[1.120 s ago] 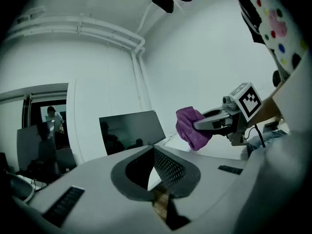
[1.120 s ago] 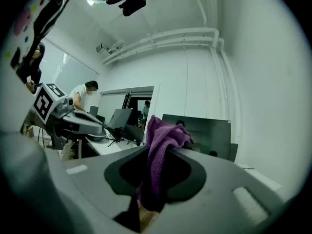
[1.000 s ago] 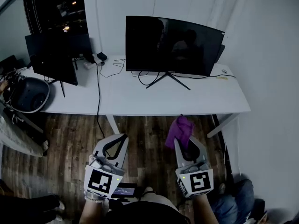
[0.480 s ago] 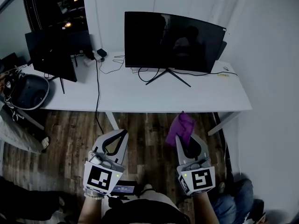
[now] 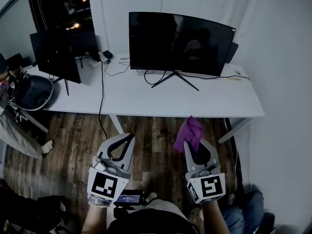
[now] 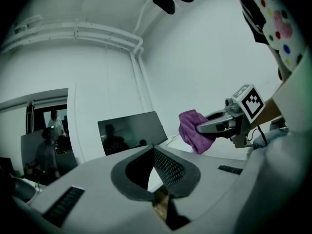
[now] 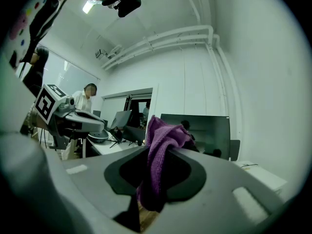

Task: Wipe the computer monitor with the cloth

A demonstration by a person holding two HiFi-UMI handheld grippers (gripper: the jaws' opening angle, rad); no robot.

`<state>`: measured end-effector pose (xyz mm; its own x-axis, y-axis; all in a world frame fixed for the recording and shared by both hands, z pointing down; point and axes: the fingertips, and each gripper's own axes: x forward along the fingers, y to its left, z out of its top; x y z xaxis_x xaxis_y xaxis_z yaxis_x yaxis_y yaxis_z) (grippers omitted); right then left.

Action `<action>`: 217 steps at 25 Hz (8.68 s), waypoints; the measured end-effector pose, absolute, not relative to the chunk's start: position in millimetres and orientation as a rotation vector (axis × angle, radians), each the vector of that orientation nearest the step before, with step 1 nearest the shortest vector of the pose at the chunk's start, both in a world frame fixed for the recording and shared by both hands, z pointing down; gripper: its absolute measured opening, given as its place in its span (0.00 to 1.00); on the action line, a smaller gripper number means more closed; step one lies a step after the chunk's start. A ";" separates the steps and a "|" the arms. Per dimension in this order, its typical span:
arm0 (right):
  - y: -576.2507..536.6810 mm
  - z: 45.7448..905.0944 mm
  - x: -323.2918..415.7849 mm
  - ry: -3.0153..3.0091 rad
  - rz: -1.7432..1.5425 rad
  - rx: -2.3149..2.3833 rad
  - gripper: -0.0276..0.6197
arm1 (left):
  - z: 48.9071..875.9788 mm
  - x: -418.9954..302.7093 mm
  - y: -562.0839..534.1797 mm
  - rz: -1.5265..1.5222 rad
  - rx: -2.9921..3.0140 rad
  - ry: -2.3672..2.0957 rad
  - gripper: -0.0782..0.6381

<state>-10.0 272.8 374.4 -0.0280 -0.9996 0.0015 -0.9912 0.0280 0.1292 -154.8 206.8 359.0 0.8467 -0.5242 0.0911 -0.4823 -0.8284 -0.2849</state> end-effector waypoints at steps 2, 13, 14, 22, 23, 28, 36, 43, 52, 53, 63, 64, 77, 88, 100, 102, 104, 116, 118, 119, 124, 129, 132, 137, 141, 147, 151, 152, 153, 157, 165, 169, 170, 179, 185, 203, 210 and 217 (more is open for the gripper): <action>273.6 375.8 -7.4 -2.191 -0.147 2.114 0.18 | 359.9 -152.4 209.8 -0.244 -2.764 0.773 0.12; 257.9 379.8 3.2 -2.197 -0.181 2.104 0.18 | 362.7 -141.5 192.0 -0.226 -2.747 0.785 0.12; 255.1 379.8 4.8 -2.193 -0.186 2.105 0.18 | 363.5 -139.5 188.4 -0.224 -2.751 0.783 0.12; 216.9 381.6 27.4 -2.155 -0.192 2.147 0.18 | 363.8 -114.3 144.6 -0.185 -2.759 0.743 0.12; 210.4 382.1 29.2 -2.150 -0.195 2.144 0.18 | 364.8 -111.8 137.6 -0.180 -2.761 0.739 0.12; 171.0 378.8 41.7 -2.121 -0.202 2.135 0.18 | 366.1 -98.0 94.9 -0.170 -2.784 0.737 0.12; 85.5 369.5 55.1 -2.125 -0.208 2.135 0.18 | 356.4 -81.2 11.9 -0.164 -2.767 0.720 0.12; 8.9 354.7 61.6 -2.141 -0.228 2.144 0.18 | 347.3 -70.9 -60.4 -0.158 -2.762 0.714 0.12; -57.3 355.1 66.5 -2.123 -0.222 2.127 0.18 | 347.4 -66.9 -126.6 -0.159 -2.772 0.709 0.12; -62.0 355.0 66.9 -2.121 -0.220 2.125 0.18 | 347.8 -66.5 -131.3 -0.163 -2.772 0.708 0.12; -97.1 348.5 64.1 -2.179 -0.248 2.062 0.18 | 345.5 -66.0 -159.0 -0.163 -2.773 0.759 0.12; -100.4 347.5 63.6 -2.188 -0.255 2.051 0.18 | 344.7 -66.0 -161.6 -0.161 -2.768 0.769 0.12; -143.0 305.5 56.0 -2.326 -0.435 1.919 0.18 | 319.2 -62.4 -180.9 -0.102 -2.723 0.892 0.12; -192.1 259.9 31.3 -2.435 -0.587 1.783 0.18 | 310.3 -74.5 -203.9 -0.140 -2.702 0.991 0.12; -245.2 225.0 9.8 -2.483 -0.645 1.706 0.18 | 306.1 -90.5 -213.9 -0.172 -2.658 1.080 0.12; -253.9 218.2 2.8 -2.509 -0.649 1.703 0.18 | 304.3 -92.9 -213.2 -0.168 -2.653 1.083 0.12; -262.4 211.5 -6.5 -2.529 -0.658 1.694 0.18 | 302.4 -96.0 -212.5 -0.160 -2.648 1.090 0.12; -306.1 201.7 -29.8 -2.531 -0.643 1.656 0.18 | 304.3 -114.2 -217.8 -0.195 -2.624 1.155 0.12; -312.5 201.6 -29.8 -2.541 -0.609 1.663 0.18 | 302.0 -115.0 -217.4 -0.192 -2.617 1.151 0.12; -315.8 201.3 -29.1 -2.545 -0.589 1.670 0.18 | 301.7 -115.4 -217.3 -0.192 -2.615 1.152 0.12; -328.7 195.0 -23.0 -2.571 -0.480 1.723 0.18 | 305.4 -117.9 -217.5 -0.208 -2.612 1.163 0.12; -337.5 190.0 -12.8 -2.631 -0.277 1.792 0.18 | 308.6 -117.1 -216.3 -0.217 -2.613 1.165 0.12; -340.5 190.0 -5.6 -2.661 -0.174 1.827 0.18 | 310.1 -117.0 -216.3 -0.221 -2.614 1.167 0.12; -341.3 191.8 8.0 -2.693 -0.069 1.873 0.18 | 306.9 -113.9 -215.4 -0.213 -2.609 1.150 0.12; -338.9 190.6 18.1 -2.693 -0.045 1.897 0.18 | 307.5 -110.7 -215.3 -0.223 -2.610 1.147 0.12; -334.0 189.9 32.9 -2.695 -0.018 1.931 0.18 | 307.6 -100.6 -213.8 -0.229 -2.608 1.118 0.12; -330.0 187.1 47.6 -2.693 0.000 1.962 0.18 | 308.6 -91.4 -213.2 -0.233 -2.614 1.102 0.12; -329.0 186.4 51.5 -2.690 0.004 1.971 0.18 | 308.8 -89.3 -213.0 -0.234 -2.617 1.099 0.12; -327.9 185.8 55.5 -2.688 0.007 1.980 0.18 | 308.3 -86.8 -212.6 -0.231 -2.619 1.092 0.12; -322.4 184.3 71.6 -2.676 0.017 2.017 0.18 | 307.7 -76.4 -209.8 -0.227 -2.623 1.063 0.12; -312.4 182.3 102.5 -2.643 0.041 2.083 0.18 | 307.5 -57.9 -205.5 -0.228 -2.632 1.017 0.12; -308.1 180.4 116.8 -2.622 0.039 2.110 0.18 | 304.2 -49.3 -203.4 -0.219 -2.631 0.991 0.12; -306.9 180.2 120.0 -2.615 0.035 2.116 0.18 | 305.0 -47.8 -203.1 -0.220 -2.633 0.990 0.12; -298.3 182.3 150.2 -2.559 0.038 2.184 0.18 | 310.4 -32.2 -203.2 -0.219 -2.657 0.954 0.12; -290.5 183.2 173.7 -2.513 0.032 2.229 0.18 | 312.7 -17.4 -202.4 -0.215 -2.671 0.920 0.12; -265.1 185.8 246.8 -2.399 0.025 2.333 0.18 | 316.4 37.2 -202.7 -0.207 -2.705 0.810 0.12; -253.6 185.4 278.0 -2.366 0.036 2.375 0.18 | 317.4 62.0 -201.8 -0.202 -2.722 0.763 0.12; -240.1 184.9 310.7 -2.325 0.031 2.419 0.18 | 318.9 87.0 -198.4 -0.197 -2.736 0.721 0.12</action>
